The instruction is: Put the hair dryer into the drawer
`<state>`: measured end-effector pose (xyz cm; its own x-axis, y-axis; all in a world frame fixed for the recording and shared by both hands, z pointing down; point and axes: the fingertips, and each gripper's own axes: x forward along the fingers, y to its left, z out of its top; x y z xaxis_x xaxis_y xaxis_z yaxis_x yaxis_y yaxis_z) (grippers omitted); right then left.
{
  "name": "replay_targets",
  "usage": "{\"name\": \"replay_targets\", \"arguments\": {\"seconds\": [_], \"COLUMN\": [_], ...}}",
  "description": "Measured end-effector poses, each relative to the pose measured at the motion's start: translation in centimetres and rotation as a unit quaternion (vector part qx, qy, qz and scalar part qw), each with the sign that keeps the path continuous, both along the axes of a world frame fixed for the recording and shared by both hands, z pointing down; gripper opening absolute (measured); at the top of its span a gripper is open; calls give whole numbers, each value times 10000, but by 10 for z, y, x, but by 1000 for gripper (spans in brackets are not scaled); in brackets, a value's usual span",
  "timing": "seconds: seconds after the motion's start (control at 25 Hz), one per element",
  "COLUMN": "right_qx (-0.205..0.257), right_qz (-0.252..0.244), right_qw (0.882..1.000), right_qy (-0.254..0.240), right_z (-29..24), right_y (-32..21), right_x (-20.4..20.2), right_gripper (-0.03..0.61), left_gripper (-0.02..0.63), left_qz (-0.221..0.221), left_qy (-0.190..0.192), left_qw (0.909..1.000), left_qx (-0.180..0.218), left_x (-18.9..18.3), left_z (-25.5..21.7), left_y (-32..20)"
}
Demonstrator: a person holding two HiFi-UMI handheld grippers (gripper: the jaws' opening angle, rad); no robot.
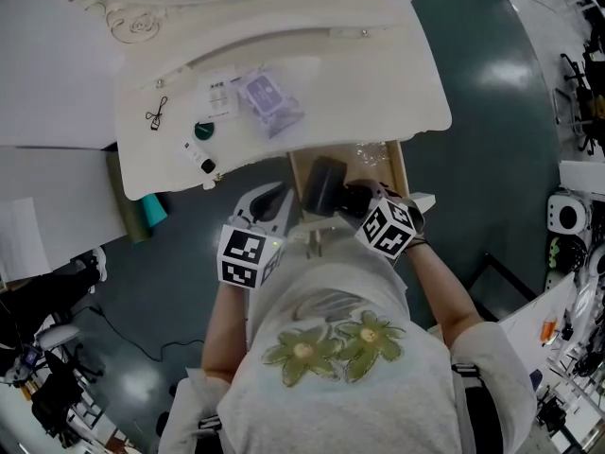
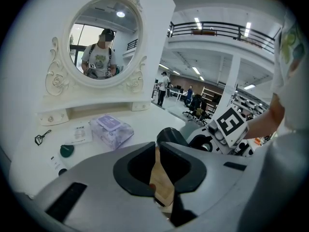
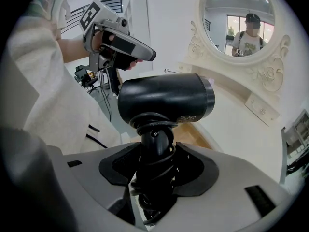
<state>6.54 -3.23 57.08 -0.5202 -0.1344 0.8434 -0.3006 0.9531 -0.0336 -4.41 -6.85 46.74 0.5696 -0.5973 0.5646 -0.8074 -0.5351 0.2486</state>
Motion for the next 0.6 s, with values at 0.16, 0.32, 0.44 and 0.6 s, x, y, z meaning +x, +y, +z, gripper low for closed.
{"name": "replay_targets", "arguments": {"seconds": [0.16, 0.32, 0.44, 0.6], "right_qx": [-111, -125, -157, -181], "right_qz": [0, -61, -108, -185], "right_qw": [9999, 9999, 9998, 9996], "right_qy": [-61, -2, 40, 96], "right_z": [8, 15, 22, 27], "right_y": [-3, -6, -8, -9], "right_x": [1, 2, 2, 4], "right_gripper": [216, 216, 216, 216], "left_gripper": [37, 37, 37, 37], "left_qz": [-25, -53, -67, -72], "left_qy": [-33, -47, -54, -82], "left_qw": [10000, 9999, 9998, 9997], "left_qx": [-52, -100, -150, -218], "left_x": [0, 1, 0, 2], "left_z": [3, 4, 8, 11], "left_y": [0, 0, 0, 1]}}
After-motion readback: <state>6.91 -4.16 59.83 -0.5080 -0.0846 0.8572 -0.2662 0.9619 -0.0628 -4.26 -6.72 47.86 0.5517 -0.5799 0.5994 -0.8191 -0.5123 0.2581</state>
